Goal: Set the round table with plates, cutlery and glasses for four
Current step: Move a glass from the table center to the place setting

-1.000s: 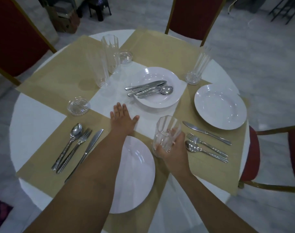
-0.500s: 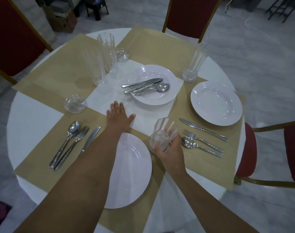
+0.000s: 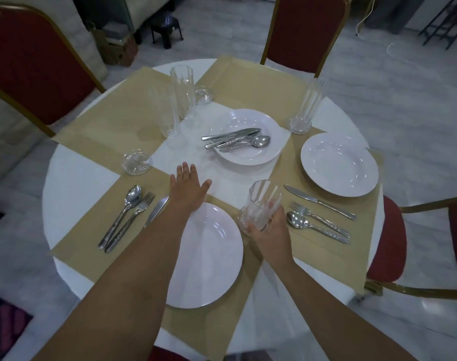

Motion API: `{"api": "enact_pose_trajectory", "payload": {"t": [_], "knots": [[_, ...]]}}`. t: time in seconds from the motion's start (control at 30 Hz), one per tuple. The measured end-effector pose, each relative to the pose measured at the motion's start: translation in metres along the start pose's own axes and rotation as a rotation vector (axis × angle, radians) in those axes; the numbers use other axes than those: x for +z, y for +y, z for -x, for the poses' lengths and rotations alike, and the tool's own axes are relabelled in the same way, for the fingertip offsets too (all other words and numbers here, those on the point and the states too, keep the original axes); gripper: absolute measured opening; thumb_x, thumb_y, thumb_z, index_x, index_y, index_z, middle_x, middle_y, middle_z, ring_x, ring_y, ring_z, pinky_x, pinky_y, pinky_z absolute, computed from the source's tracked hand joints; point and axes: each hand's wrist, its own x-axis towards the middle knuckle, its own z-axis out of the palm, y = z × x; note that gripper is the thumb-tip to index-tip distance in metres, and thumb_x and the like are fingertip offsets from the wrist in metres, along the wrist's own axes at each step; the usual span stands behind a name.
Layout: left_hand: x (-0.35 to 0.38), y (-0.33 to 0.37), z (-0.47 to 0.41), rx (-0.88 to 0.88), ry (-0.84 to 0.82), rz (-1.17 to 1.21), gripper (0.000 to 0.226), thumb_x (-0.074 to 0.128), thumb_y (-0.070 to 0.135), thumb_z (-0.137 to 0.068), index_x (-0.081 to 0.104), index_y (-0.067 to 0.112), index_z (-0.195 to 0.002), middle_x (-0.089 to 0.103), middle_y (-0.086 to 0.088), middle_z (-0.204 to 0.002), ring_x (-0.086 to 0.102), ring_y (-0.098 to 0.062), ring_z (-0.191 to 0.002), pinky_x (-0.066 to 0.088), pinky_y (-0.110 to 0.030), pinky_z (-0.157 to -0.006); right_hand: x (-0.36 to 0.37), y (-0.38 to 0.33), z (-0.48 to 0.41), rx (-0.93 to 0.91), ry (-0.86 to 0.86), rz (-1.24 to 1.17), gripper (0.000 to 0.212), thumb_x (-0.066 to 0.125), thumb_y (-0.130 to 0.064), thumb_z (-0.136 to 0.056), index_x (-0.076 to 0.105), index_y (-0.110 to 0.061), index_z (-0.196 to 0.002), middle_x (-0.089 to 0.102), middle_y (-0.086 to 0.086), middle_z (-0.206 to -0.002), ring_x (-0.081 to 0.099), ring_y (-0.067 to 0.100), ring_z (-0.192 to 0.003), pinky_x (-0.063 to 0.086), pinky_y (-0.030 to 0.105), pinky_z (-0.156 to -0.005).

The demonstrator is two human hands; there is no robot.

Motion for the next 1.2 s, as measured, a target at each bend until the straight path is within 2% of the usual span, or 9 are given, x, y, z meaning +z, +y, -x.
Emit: {"api": "enact_pose_trajectory", "payload": {"t": [0.13,0.27,0.43,0.5,0.6,0.73,1.0,1.13,1.2], "knots": [[-0.003,-0.008,0.024,0.008,0.019,-0.025,0.074,0.023,0.054,-0.099,0.005,0.007,-0.153,-0.001,-0.014,-0.161,-0.002,-0.027,-0.149,0.006,-0.046,-0.12,0.005,-0.006,0.009,0.023,0.034,-0.009,0.089,0.082,-0.041,-0.071,0.033,-0.032,-0.144,0.052,-0.015,-0.135,0.054,0.009,-0.123,0.052,0.034,-0.097],[-0.007,-0.013,0.056,0.037,0.022,-0.048,0.073,0.022,0.053,-0.099,0.004,0.007,-0.153,-0.003,-0.014,-0.161,-0.003,-0.027,-0.149,0.005,-0.046,-0.12,0.012,-0.009,0.029,0.079,0.064,0.003,0.084,0.078,-0.043,-0.075,0.026,-0.044,-0.142,0.055,-0.019,-0.13,0.056,0.007,-0.115,0.05,0.03,-0.092],[-0.006,-0.021,0.101,0.06,0.002,-0.045,0.073,0.02,0.053,-0.1,0.003,0.006,-0.153,-0.003,-0.014,-0.161,-0.005,-0.027,-0.149,0.001,-0.044,-0.12,0.025,-0.004,0.049,0.208,-0.009,0.114,0.084,0.059,-0.036,-0.069,0.025,-0.03,-0.146,0.05,-0.001,-0.14,0.05,0.028,-0.127,0.048,0.049,-0.1],[-0.004,-0.025,0.118,0.061,-0.011,-0.069,0.073,0.018,0.053,-0.1,0.002,0.006,-0.153,-0.004,-0.015,-0.161,-0.007,-0.028,-0.149,-0.001,-0.043,-0.121,0.027,-0.011,0.058,0.262,-0.037,0.174,0.085,0.054,-0.033,-0.069,0.024,-0.021,-0.148,0.043,0.004,-0.147,0.045,0.031,-0.132,0.043,0.05,-0.104],[0.0,-0.031,0.144,0.043,-0.037,-0.082,0.073,0.016,0.053,-0.1,-0.001,0.006,-0.153,-0.007,-0.015,-0.161,-0.009,-0.027,-0.149,-0.004,-0.043,-0.12,0.026,-0.022,0.071,0.293,-0.1,0.329,0.081,0.054,-0.031,-0.082,0.018,-0.012,-0.152,0.028,0.01,-0.155,0.033,0.033,-0.14,0.035,0.05,-0.111],[0.006,-0.036,0.177,0.01,-0.064,-0.093,0.074,0.016,0.054,-0.099,-0.003,0.007,-0.153,-0.009,-0.014,-0.161,-0.01,-0.026,-0.149,-0.005,-0.044,-0.12,0.022,-0.028,0.085,0.183,-0.225,0.584,0.073,0.048,-0.034,-0.091,0.018,-0.008,-0.153,0.015,0.013,-0.161,0.022,0.034,-0.145,0.025,0.046,-0.117],[0.009,-0.03,0.233,-0.047,-0.065,-0.069,0.074,0.017,0.054,-0.099,-0.002,0.008,-0.153,-0.011,-0.013,-0.161,-0.012,-0.026,-0.148,-0.007,-0.045,-0.118,0.013,-0.041,0.107,-0.13,-0.463,0.878,0.06,0.037,-0.038,-0.095,0.028,-0.011,-0.148,0.021,0.009,-0.159,0.018,0.033,-0.146,0.022,0.048,-0.117],[0.012,-0.022,0.268,-0.089,-0.08,-0.049,0.073,0.017,0.053,-0.1,-0.001,0.007,-0.153,-0.011,-0.014,-0.16,-0.011,-0.028,-0.149,-0.004,-0.046,-0.12,0.002,-0.043,0.124,-0.186,-0.586,0.975,0.059,0.029,-0.038,-0.099,0.022,-0.012,-0.152,0.015,0.007,-0.162,0.012,0.032,-0.149,0.019,0.048,-0.119],[0.016,-0.016,0.287,-0.127,-0.085,-0.044,0.072,0.018,0.053,-0.1,0.0,0.008,-0.153,-0.009,-0.014,-0.161,-0.009,-0.028,-0.149,-0.001,-0.046,-0.12,-0.005,-0.04,0.136,-0.217,-0.627,1.004,0.057,0.028,-0.039,-0.099,0.029,-0.01,-0.148,0.024,0.009,-0.158,0.018,0.033,-0.146,0.023,0.049,-0.117]]}}
